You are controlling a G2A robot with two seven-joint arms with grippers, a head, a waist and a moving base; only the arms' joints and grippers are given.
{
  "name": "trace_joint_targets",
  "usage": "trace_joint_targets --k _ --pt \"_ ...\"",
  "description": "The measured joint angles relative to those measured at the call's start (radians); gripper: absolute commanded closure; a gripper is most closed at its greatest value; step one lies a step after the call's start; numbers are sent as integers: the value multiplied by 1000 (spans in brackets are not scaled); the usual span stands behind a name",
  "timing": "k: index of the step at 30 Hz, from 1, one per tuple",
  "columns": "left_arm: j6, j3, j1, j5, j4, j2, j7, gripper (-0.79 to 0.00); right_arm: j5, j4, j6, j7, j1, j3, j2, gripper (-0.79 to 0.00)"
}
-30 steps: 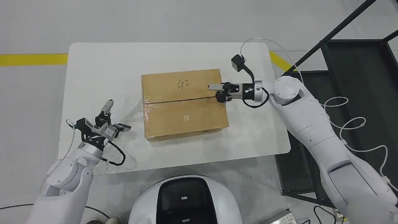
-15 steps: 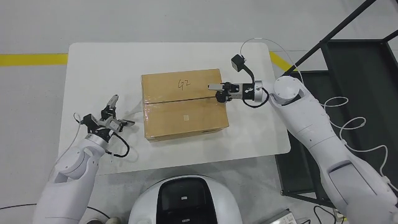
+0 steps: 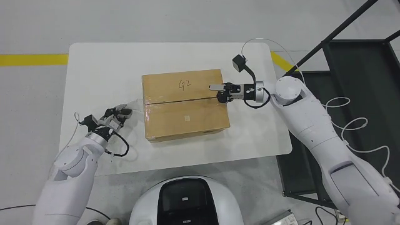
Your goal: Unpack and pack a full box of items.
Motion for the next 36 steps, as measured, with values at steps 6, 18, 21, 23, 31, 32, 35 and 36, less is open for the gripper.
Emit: trace_joint_targets --k 6,18,21,23,31,32,35,36 --pt "-51 -29 38 -11 -73 -2 31 -314 0 0 0 0 0 0 0 -785" --pt "-130 -45 108 4 -243 -8 54 -71 0 0 0 0 0 0 0 -785" --pt "-130 -33 108 23 -267 -9 48 -3 0 0 0 0 0 0 0 -785" --pt "-132 -22 107 39 -283 -11 44 0 0 0 0 0 0 0 0 -785" --pt "-121 32 77 118 -311 -17 45 -31 0 0 0 0 0 0 0 -785" --pt "-119 42 70 131 -311 -18 46 -34 0 0 0 0 0 0 0 -785" --pt "-113 65 57 163 -314 -21 40 -31 0 0 0 0 0 0 0 -785" --pt "-113 71 55 174 -315 -21 38 -34 0 0 0 0 0 0 0 -785"
